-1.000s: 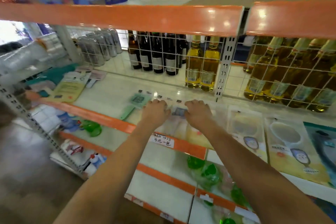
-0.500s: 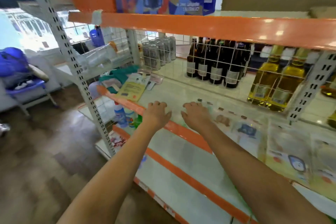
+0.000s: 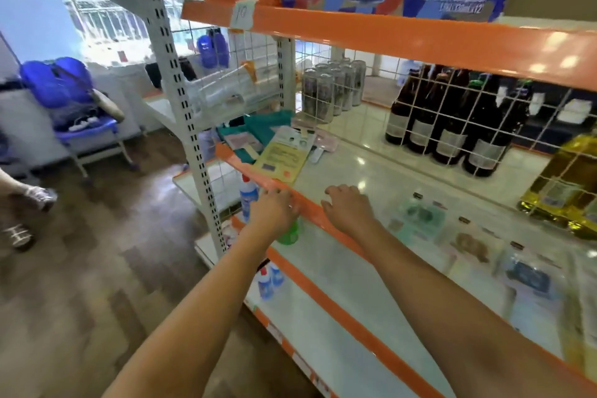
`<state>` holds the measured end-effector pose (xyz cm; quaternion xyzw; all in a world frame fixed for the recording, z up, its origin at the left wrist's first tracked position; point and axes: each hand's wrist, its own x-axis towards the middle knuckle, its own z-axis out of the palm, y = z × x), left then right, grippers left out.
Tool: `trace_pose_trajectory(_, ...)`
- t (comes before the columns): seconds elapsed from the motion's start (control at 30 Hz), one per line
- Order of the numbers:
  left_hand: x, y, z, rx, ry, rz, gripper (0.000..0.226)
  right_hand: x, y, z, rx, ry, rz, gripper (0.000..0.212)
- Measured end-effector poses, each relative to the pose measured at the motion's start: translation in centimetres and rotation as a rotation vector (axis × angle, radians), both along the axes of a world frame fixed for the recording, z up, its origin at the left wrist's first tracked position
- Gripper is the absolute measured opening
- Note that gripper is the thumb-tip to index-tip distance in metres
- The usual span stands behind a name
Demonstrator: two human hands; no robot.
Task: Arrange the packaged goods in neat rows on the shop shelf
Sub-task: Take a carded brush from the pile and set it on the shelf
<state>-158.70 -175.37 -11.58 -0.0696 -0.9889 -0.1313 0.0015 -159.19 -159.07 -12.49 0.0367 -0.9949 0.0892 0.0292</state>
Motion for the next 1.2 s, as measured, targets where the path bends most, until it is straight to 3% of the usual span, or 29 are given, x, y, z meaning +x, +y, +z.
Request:
trace_pose_trajectory(0.53, -13.5, -2.7, 0.5, -0.042, 0.017, 0.059, 0.042, -15.3, -1.2, -0.7, 0.008, -0.083, -0.015, 0.041)
trace_pose_trajectory(1.0, -23.2, -1.8, -0.8, -0.066, 0.019, -0.239, 0.040, -21.5, -1.9, -2.4, -0.101, -0.102, -0.332, 0.038)
trace_pose_trajectory(1.2, -26.0, -2.4, -1.9, -0.091, 0.044, -0.362, 0.039, -24.0, -3.6, -2.5, -0.135, -0.103, -0.522, 0.048)
